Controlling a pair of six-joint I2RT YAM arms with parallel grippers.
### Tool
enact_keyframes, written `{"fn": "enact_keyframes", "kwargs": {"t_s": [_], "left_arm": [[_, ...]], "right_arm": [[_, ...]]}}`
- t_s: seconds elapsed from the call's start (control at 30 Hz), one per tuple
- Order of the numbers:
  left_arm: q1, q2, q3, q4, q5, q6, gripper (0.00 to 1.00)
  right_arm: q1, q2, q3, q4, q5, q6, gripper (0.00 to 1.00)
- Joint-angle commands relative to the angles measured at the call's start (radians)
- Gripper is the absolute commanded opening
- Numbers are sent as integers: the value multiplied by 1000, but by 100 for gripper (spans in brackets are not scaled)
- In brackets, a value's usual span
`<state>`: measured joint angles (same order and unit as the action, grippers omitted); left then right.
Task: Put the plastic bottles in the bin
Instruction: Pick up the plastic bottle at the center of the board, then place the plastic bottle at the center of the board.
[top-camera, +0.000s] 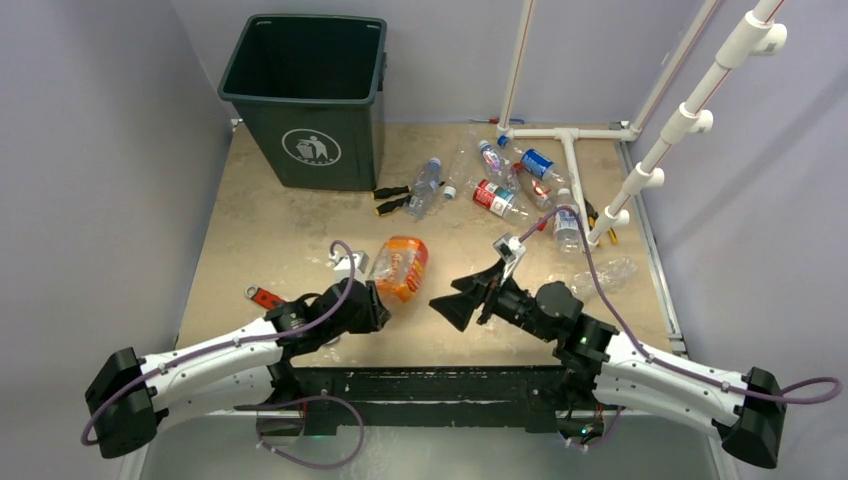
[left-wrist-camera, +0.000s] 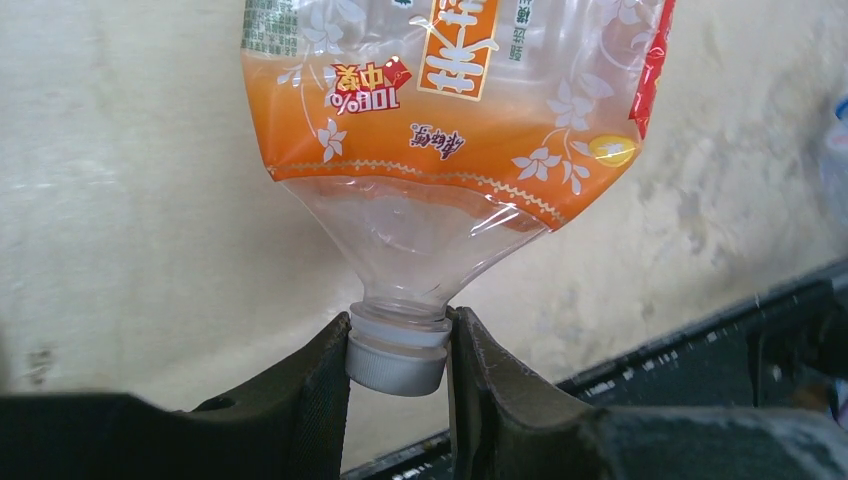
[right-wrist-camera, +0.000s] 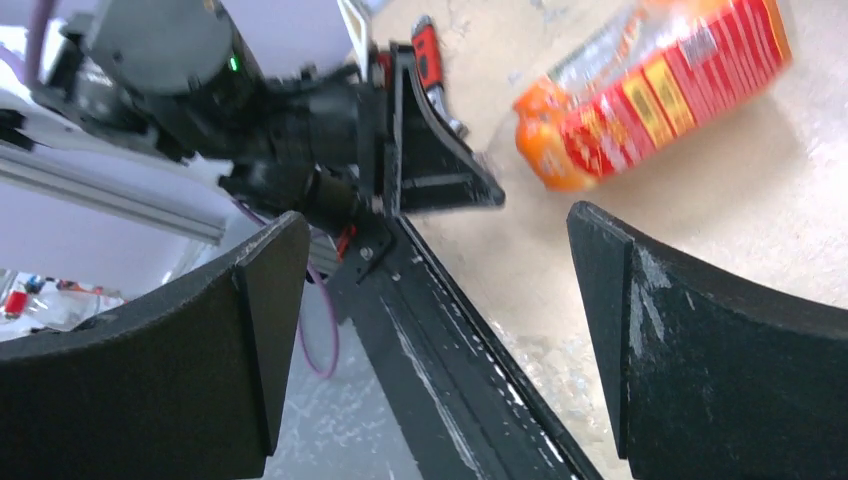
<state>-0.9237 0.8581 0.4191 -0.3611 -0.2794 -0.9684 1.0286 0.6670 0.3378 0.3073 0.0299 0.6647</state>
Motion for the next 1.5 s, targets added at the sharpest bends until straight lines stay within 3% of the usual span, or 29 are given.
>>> {"fn": "enact_keyframes", "kwargs": {"t_s": [0.0, 0.13, 0.23, 0.4, 0.57, 0.7, 0.83, 1.0, 1.27, 1.47], "left_arm": [[-110, 35, 97, 112, 24, 132, 0], [-220, 100, 175, 140, 8, 221, 0], [-334, 192, 277, 66, -108, 315, 0], [-470, 255, 310, 63, -290, 405, 0], [-483, 174, 203, 155, -364, 471, 0], [-483, 88, 98, 259, -333, 546, 0], [-484, 107, 99, 270, -250, 559, 0], [-527, 152, 106, 264, -319, 570, 0], [-552, 70, 17, 346, -372, 670, 0], [-552, 137, 68, 388, -363, 766, 0]], "right_arm": [[2, 23, 156, -139, 108, -38, 99], [1, 116, 275, -289, 244, -34, 99], [-8, 145, 323, -385, 390, -23, 99], [-73, 105, 338, -426, 425, -34, 99], [-163, 62, 354, -492, 428, -58, 99], [-224, 91, 349, -484, 371, -92, 99], [-230, 174, 337, -439, 305, -94, 99], [-244, 214, 316, -383, 196, -107, 99], [-322, 194, 304, -418, 115, -155, 99], [-338, 286, 333, -397, 137, -155, 99]]}}
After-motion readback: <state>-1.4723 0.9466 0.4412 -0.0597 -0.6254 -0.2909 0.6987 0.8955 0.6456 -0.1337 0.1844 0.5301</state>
